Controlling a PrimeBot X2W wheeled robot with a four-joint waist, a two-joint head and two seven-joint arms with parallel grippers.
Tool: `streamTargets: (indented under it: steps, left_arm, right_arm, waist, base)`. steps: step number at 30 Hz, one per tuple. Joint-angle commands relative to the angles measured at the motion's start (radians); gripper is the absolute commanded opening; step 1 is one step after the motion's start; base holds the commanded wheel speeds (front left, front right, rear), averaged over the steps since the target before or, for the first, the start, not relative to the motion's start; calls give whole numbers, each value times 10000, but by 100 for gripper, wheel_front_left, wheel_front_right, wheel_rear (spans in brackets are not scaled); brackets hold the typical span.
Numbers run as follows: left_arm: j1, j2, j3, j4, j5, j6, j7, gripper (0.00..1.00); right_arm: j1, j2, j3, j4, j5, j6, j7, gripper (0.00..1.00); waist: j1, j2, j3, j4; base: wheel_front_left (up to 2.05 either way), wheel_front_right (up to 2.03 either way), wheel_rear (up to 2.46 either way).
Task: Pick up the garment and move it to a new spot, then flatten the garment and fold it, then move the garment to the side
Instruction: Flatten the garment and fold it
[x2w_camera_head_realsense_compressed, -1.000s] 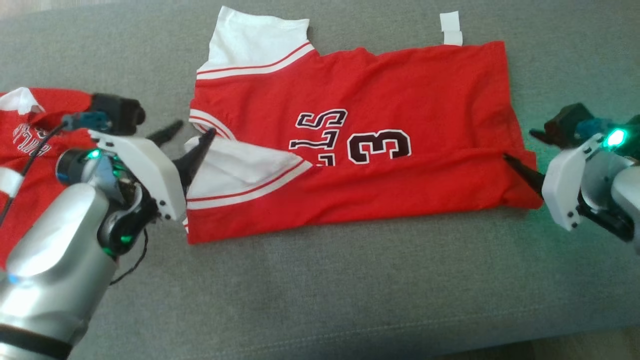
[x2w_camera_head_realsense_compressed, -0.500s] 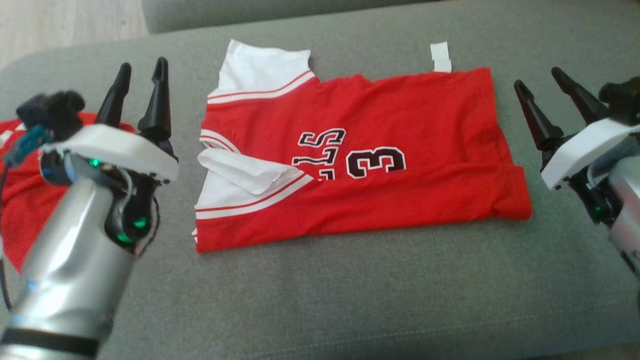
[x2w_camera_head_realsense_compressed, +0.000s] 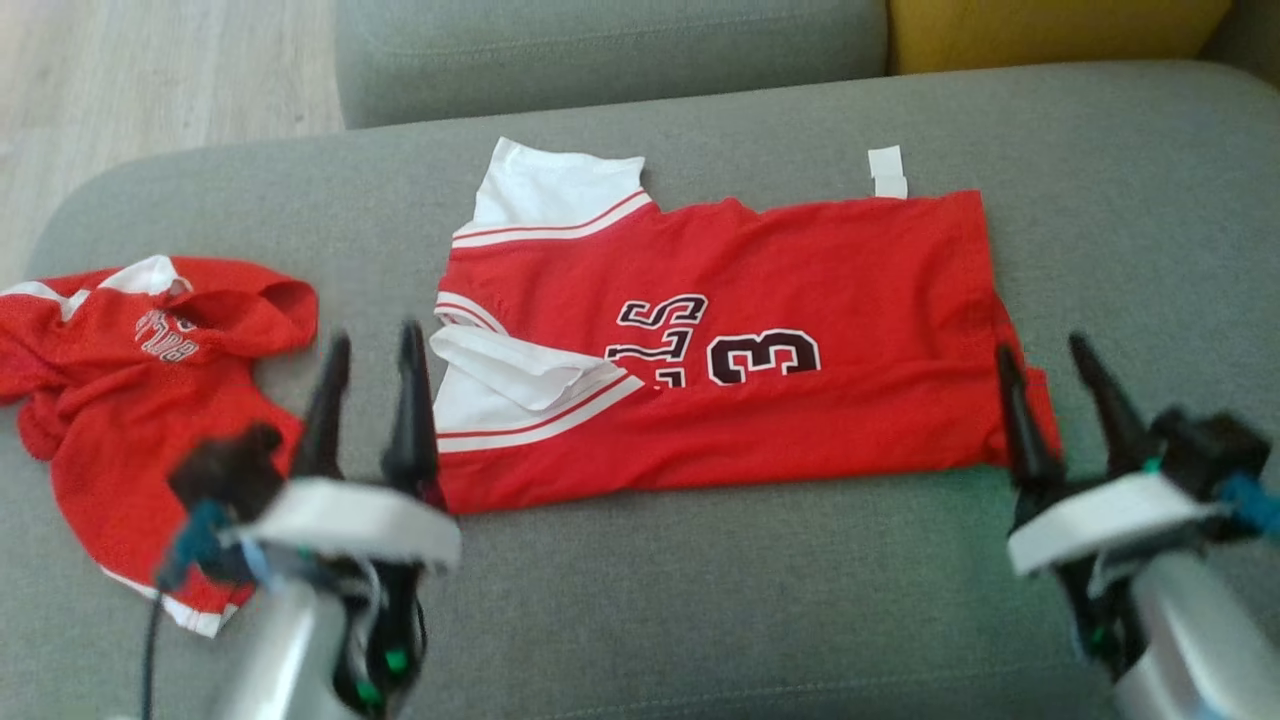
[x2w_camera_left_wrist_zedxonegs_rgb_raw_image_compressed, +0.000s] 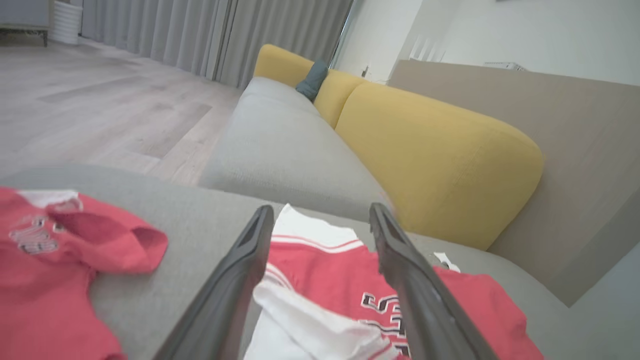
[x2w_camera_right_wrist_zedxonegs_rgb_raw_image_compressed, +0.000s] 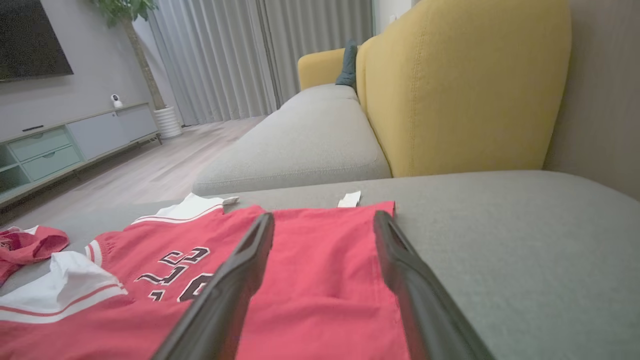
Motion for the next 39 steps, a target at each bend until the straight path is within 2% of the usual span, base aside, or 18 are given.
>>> streamTargets:
  steps: [1,6,12,16,21,28,32,36,37,38,39]
  left_arm:
    - [-23,-89,502,-269,265,-117,-49,100]
    - [538,-471,755,27,843,-305,-50,100]
    - [427,-594,815,864,1296,-447,-50,100]
    - [179,-530,552,2028,1662,-340,103,100]
    - [-334,-370,440,3373,1962,16,565,100]
    - [-870,-99,466,4570,2221,473,862,100]
    - [-1092,25,306,5215,2335,510,1283,100]
    - [-1234,30,95,5699,2334,309,1700,100]
    - [-1265,24,51,5792,2312,233,1785,90]
    - [-1300,16,22,5853,2285,160,1817,38]
    - [-1332,11,-10,5894,2274,99,1811,0]
  right_arm:
    - [54,224,-147,-574,-355,-9,-109,100]
    - [632,770,-510,-941,-1018,-9,-109,100]
    - [603,914,-629,-1141,-1256,-9,-89,100]
    - [561,957,-688,-1267,-1328,-9,-51,100]
    - [514,978,-715,-1404,-1385,-9,-7,100]
    - [416,980,-781,-1575,-1416,-9,31,100]
    - [357,957,-885,-1656,-1440,-9,41,100]
    - [310,935,-1004,-1711,-1492,-9,67,100]
    - [297,932,-1039,-1720,-1511,-9,73,100]
    - [285,932,-1087,-1724,-1529,-9,79,100]
    - [274,939,-1153,-1721,-1550,-9,88,100]
  waist:
    - [0,0,-62,-30]
    - [0,0,-96,-165]
    - [0,0,-28,-363]
    - [0,0,99,-507]
    - [0,0,326,-716]
    - [0,0,573,-984]
    - [0,0,670,-1093]
    - [0,0,711,-1150]
    - [0,0,717,-1157]
    - [0,0,719,-1159]
    - [0,0,720,-1156]
  base:
    - [0,0,0]
    - [0,0,0]
    - [0,0,0]
    - [0,0,0]
    - [0,0,0]
    - [0,0,0]
    - [0,0,0]
    - [0,0,0]
    - [0,0,0]
    - [0,0,0]
    - [0,0,0]
